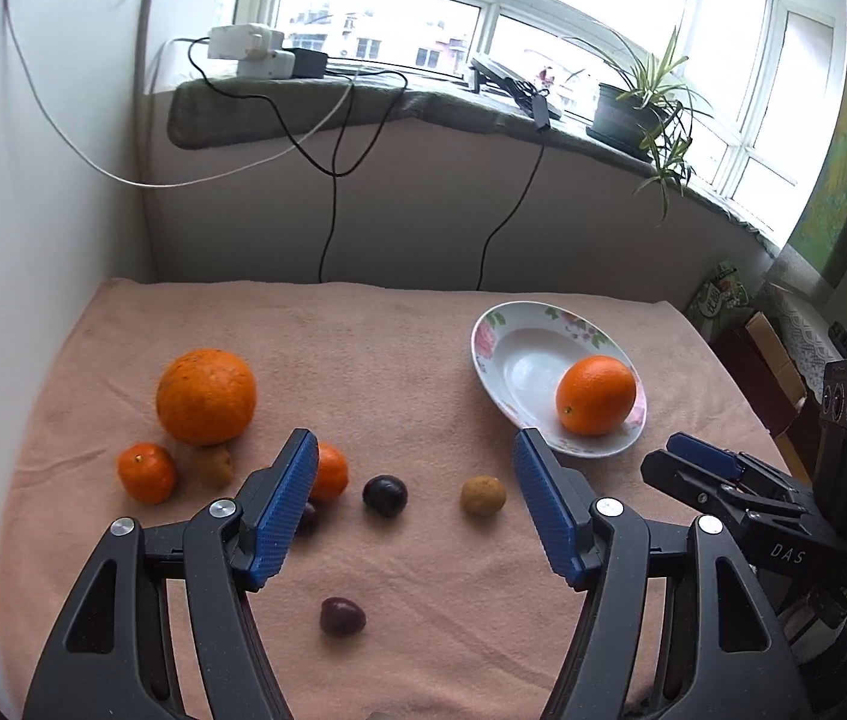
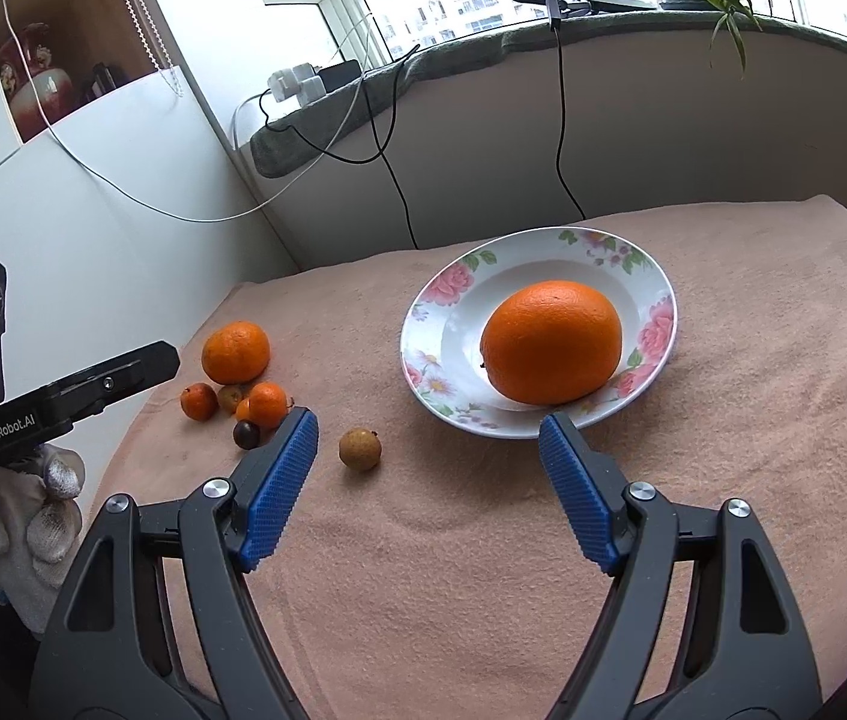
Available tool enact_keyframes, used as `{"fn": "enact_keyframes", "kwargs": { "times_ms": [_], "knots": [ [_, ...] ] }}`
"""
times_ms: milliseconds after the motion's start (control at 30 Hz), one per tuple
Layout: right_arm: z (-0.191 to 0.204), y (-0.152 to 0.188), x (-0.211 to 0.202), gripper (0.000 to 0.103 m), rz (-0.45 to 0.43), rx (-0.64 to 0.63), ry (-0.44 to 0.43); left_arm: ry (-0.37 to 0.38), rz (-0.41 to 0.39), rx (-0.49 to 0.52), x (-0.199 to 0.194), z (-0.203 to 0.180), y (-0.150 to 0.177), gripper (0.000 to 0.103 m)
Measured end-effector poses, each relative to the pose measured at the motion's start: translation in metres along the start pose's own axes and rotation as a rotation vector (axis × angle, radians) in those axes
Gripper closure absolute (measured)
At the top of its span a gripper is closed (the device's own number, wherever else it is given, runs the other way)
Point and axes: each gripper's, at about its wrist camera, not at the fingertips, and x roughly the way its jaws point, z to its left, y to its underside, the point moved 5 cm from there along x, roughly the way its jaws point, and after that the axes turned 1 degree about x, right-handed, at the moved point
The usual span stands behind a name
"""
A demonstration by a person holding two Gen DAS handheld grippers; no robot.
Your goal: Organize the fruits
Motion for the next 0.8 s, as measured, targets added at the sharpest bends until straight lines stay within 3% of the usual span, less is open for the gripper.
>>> {"fn": "enact_keyframes", "kwargs": {
  "times_ms": [433,800],
  "knots": [
    [0.013,0.014,0.011,0.024,0.043,-0.060,-0.023,-0.175,-0.039,-0.091,-0.028,0.032,0.055,0.036],
    [0.031,0.023,0.026,0.024,0.092,-0.140,-0.040,-0.189,0.009,-0.117,-0.021,0.037,0.090,0.036]
  ]
}}
